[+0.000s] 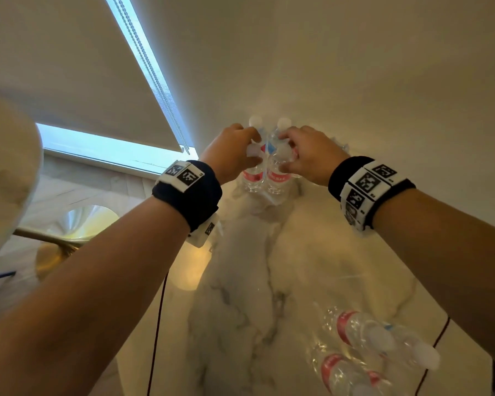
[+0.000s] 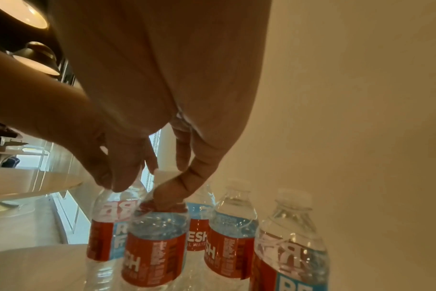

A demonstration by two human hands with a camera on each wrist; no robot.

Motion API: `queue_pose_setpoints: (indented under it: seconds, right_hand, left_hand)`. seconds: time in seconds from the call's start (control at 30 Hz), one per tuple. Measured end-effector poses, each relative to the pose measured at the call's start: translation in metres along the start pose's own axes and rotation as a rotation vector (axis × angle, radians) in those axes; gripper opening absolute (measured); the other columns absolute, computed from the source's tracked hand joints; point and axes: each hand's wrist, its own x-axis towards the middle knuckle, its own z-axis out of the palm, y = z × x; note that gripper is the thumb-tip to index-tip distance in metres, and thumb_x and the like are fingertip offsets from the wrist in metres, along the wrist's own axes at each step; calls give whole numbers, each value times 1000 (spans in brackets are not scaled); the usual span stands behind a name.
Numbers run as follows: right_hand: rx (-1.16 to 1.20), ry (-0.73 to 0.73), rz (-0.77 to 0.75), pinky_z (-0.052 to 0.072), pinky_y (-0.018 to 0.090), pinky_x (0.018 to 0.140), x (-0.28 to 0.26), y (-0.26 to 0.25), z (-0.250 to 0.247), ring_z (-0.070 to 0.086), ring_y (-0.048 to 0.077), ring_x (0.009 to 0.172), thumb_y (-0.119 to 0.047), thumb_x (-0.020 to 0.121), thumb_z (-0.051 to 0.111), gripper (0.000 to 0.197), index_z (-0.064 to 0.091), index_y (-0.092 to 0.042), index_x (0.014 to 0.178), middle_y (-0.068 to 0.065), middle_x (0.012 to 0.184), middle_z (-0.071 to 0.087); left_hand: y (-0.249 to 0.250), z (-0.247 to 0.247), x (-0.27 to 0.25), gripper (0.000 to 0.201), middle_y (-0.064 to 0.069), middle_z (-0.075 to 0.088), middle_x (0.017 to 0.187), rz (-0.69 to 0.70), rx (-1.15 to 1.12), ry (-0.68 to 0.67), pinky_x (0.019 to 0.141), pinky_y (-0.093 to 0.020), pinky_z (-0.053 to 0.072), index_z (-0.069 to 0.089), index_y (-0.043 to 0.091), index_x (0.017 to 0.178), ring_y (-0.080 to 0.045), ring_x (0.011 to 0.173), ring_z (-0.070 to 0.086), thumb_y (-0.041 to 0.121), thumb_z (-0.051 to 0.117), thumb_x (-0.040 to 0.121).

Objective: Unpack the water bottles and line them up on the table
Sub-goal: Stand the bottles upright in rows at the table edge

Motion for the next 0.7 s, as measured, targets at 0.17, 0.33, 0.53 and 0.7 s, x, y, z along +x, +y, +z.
queue_pose_setpoints:
  seconds: [0.17,0.33,0.53,0.7]
  right_hand:
    - [-19,-22,-2,40,26,78,-79,3,-19,54,13,91,-41,85,70,54,56,-19,132,0,119,62]
    - [-6,-103,73,41,25,72,-195,26,-26,58,6,80,-44,91,62,33,62,-26,119,-10,102,65]
    - [-41,-228,197,50,27,80,-296,65,-8,59,5,86,-51,87,62,32,63,-36,115,-14,102,59]
    - [-29,-243,226,48,27,81,-330,79,15,58,10,89,-46,80,71,37,58,-40,115,-10,106,50]
  left_hand:
    - [17,4,-49,84,-11,49,139,-5,46,86,101,-45,48,34,22,153,-30,128,48,38,80,83]
    - [63,39,-136,57,-2,56,130,154,-124,55,99,-40,52,53,21,139,-20,115,57,40,72,88]
    - [132,94,-206,45,6,61,121,377,-140,-307,98,-29,48,62,28,132,-10,110,56,50,65,92]
    - [157,119,-211,49,3,56,128,454,-27,-383,93,-36,52,56,34,136,-17,113,56,48,68,91]
